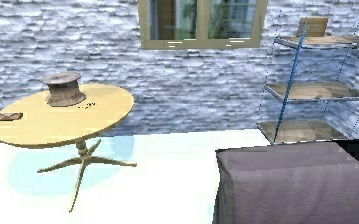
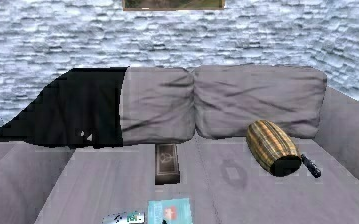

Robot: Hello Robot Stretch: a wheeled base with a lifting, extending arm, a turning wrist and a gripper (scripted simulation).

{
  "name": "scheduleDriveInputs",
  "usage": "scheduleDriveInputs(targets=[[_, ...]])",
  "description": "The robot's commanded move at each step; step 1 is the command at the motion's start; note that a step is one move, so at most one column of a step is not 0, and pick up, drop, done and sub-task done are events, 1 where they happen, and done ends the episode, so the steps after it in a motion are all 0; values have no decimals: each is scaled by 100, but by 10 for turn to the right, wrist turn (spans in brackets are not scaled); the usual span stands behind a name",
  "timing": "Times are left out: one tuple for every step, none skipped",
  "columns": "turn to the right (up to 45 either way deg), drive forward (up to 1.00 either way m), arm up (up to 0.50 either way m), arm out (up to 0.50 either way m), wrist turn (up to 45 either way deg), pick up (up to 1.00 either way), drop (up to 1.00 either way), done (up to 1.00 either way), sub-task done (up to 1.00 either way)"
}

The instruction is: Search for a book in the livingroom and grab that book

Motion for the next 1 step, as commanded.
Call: scheduleDriveInputs(targets=[[0,0,10,0,0,0,0,0,0]])
